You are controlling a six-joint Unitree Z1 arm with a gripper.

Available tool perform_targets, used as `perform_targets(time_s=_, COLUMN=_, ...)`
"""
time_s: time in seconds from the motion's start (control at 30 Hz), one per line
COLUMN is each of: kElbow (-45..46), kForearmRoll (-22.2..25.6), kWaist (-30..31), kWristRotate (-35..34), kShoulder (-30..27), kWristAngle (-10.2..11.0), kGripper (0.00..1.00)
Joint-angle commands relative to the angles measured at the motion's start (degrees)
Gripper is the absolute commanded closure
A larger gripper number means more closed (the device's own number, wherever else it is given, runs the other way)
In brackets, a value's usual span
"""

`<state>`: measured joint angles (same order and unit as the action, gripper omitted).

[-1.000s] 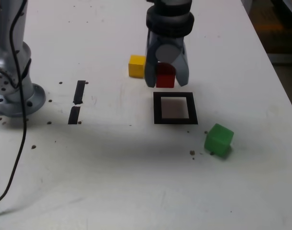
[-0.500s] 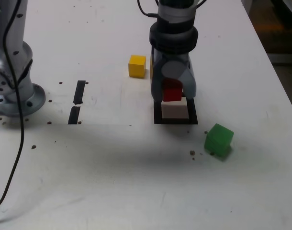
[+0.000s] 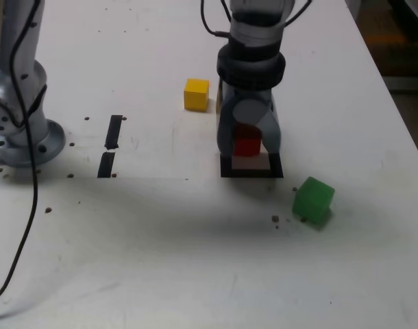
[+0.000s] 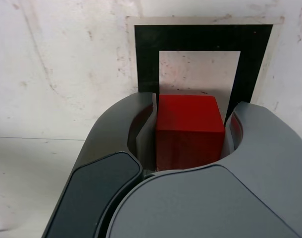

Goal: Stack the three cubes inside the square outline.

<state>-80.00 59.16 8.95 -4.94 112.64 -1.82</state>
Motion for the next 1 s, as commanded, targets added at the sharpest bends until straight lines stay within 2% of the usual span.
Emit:
perform_targets(time_s=0.0, kElbow=-0.51, kForearmRoll=-0.06, kWaist=0.17, kWristRotate=0.31, kShoulder=0.60, kWristAngle=-0.15, kGripper=0.82)
perform_targets(time_s=0.47, kElbow=-1.06, kForearmRoll=-0.89, kWaist=0.18, kWristRotate=1.07, kShoulder=2.42, kWristAngle=-0.43, kGripper=0.79)
perform_targets(time_s=0.97, kElbow=-0.27, kForearmRoll=-0.97, kWaist=-0.12, kWristRotate=1.89, kShoulder=2.58, kWristAngle=-1.13, kGripper=0.55)
